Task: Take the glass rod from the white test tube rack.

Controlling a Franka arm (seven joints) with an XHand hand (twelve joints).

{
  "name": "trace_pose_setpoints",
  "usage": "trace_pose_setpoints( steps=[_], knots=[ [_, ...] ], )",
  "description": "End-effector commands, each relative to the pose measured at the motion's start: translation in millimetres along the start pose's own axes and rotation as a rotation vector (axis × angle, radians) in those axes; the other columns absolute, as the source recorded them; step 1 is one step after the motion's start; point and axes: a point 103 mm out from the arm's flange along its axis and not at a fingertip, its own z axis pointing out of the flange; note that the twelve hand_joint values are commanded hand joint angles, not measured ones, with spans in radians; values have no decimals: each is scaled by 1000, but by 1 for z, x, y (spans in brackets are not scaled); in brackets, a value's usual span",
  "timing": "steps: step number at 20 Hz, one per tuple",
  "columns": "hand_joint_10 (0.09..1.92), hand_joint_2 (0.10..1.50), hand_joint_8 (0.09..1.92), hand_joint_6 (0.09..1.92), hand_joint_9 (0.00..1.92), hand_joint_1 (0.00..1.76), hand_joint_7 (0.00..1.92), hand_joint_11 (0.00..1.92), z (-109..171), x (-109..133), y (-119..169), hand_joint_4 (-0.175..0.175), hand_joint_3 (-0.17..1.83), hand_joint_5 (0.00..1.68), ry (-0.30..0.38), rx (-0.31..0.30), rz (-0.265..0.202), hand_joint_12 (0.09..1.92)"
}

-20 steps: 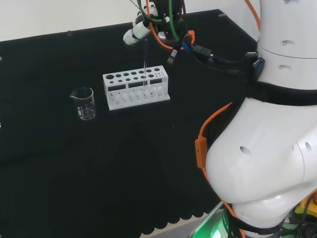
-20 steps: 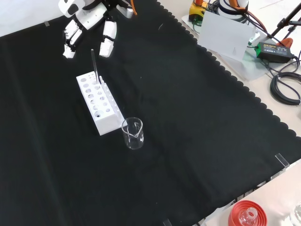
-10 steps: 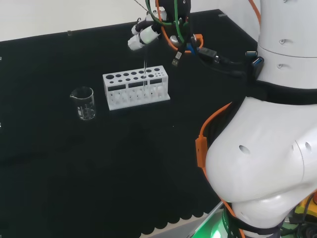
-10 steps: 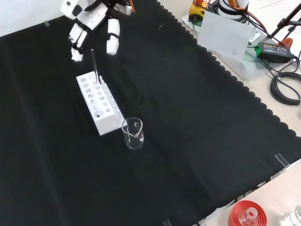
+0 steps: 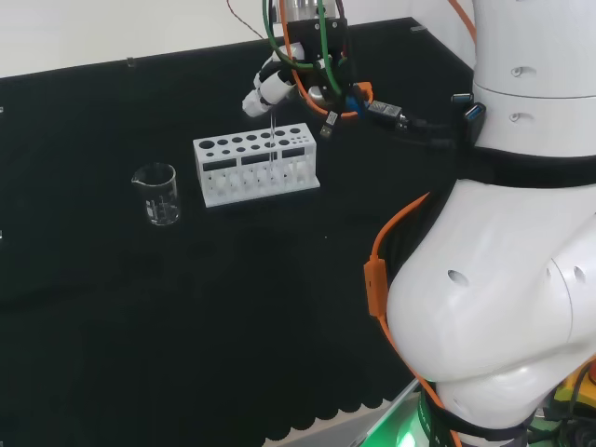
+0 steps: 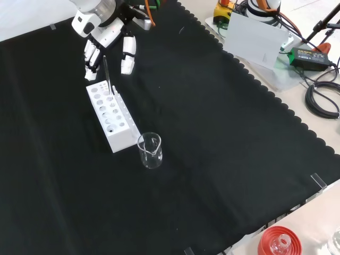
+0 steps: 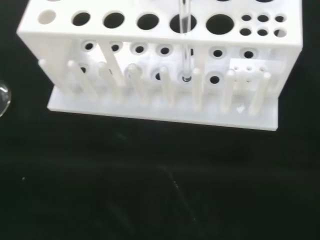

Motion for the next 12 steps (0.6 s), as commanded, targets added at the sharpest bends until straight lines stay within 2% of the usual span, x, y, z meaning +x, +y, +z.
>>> trace_pose_setpoints(
  steps=[1,5,8,10,12],
  knots=[
    [887,913,766,87,498,502,238,511,2,5,4,-12,153,377,-6,-15,-3,1379],
    [820,923,768,87,633,587,309,679,3,3,3,-35,195,436,7,-39,-55,1292],
    [761,916,765,88,732,638,360,781,4,1,3,-51,254,485,2,-50,-73,1234],
    [723,904,763,149,793,683,396,842,4,4,3,-69,310,532,3,-66,-86,1198],
    [681,878,762,301,853,728,432,894,4,5,3,-87,388,540,10,-82,-98,1166]
  ],
)
